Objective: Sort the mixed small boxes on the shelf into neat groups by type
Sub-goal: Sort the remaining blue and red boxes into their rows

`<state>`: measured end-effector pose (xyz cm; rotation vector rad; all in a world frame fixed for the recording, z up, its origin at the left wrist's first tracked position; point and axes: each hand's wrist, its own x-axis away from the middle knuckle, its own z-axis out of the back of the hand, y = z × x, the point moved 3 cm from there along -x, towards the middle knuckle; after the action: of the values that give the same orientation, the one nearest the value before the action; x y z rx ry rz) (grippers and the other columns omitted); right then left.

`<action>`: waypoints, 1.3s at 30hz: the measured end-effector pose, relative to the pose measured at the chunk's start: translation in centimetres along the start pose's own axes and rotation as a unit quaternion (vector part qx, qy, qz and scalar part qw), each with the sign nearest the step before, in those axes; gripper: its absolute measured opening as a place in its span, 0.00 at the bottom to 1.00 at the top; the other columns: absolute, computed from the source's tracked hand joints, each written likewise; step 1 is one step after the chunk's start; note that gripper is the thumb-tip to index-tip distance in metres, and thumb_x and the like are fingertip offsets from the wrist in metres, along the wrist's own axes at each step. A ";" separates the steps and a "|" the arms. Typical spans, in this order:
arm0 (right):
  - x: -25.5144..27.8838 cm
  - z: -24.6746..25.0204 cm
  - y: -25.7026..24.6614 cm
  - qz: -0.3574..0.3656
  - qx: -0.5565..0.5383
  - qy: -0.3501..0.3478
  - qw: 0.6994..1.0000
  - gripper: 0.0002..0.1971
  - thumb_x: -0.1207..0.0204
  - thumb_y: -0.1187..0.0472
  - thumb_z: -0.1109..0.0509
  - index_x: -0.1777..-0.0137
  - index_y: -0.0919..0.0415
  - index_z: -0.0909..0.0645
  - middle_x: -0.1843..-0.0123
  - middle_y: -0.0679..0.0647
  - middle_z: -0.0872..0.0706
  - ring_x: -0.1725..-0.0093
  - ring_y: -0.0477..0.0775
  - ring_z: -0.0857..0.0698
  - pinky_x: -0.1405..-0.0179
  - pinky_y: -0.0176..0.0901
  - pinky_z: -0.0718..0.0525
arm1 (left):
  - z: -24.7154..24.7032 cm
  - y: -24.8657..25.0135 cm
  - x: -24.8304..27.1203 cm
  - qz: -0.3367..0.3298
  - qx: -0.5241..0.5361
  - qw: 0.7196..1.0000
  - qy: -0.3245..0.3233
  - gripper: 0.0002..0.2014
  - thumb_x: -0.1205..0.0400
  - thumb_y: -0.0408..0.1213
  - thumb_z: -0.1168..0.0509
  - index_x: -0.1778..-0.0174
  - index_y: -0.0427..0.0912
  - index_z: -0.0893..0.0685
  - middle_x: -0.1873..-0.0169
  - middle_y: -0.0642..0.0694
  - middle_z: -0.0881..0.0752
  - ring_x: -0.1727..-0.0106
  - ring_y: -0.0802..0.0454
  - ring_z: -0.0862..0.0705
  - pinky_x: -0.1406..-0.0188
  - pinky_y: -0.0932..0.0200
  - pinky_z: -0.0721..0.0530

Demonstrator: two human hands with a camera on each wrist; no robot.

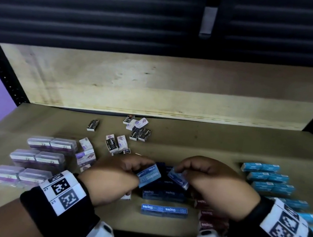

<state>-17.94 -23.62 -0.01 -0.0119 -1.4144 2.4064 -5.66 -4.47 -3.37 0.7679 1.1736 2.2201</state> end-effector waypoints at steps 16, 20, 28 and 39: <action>0.1 -0.9 0.2 -0.038 -0.113 -0.056 0.991 0.24 0.26 0.82 0.42 0.49 0.54 0.12 0.58 0.60 0.08 0.64 0.56 0.19 0.62 0.46 0.26 | -0.1 0.5 0.9 -0.008 -0.036 0.999 -0.012 0.30 0.30 0.30 0.38 0.48 0.76 0.15 0.63 0.60 0.08 0.73 0.64 0.16 0.75 0.71 0.24; 0.2 -0.9 0.0 -0.023 -0.119 -0.059 0.991 0.23 0.26 0.82 0.40 0.48 0.54 0.13 0.58 0.58 0.07 0.64 0.53 0.18 0.62 0.42 0.24 | 0.0 0.9 1.1 -0.010 -0.035 0.999 -0.010 0.29 0.30 0.32 0.37 0.49 0.78 0.16 0.64 0.63 0.09 0.73 0.67 0.16 0.75 0.73 0.24; 0.1 -0.6 0.0 0.013 -0.146 -0.011 0.989 0.06 0.18 0.66 0.31 0.52 0.59 0.12 0.65 0.52 0.12 0.66 0.55 0.18 0.66 0.41 0.22 | -0.1 0.5 0.9 -0.005 -0.032 0.999 -0.011 0.27 0.37 0.41 0.39 0.49 0.77 0.15 0.60 0.63 0.09 0.70 0.68 0.15 0.70 0.72 0.22; -0.6 -0.8 0.7 0.036 -0.129 -0.017 0.991 0.19 0.23 0.75 0.31 0.42 0.49 0.15 0.69 0.43 0.13 0.72 0.43 0.21 0.72 0.33 0.25 | -0.2 0.4 0.7 0.007 -0.049 0.999 -0.010 0.28 0.38 0.41 0.40 0.46 0.76 0.16 0.64 0.63 0.09 0.72 0.68 0.17 0.73 0.72 0.24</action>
<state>-17.43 -23.40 -1.11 -0.0880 -1.7582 2.2716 -6.39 -4.29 -2.98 0.7585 1.0436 2.2571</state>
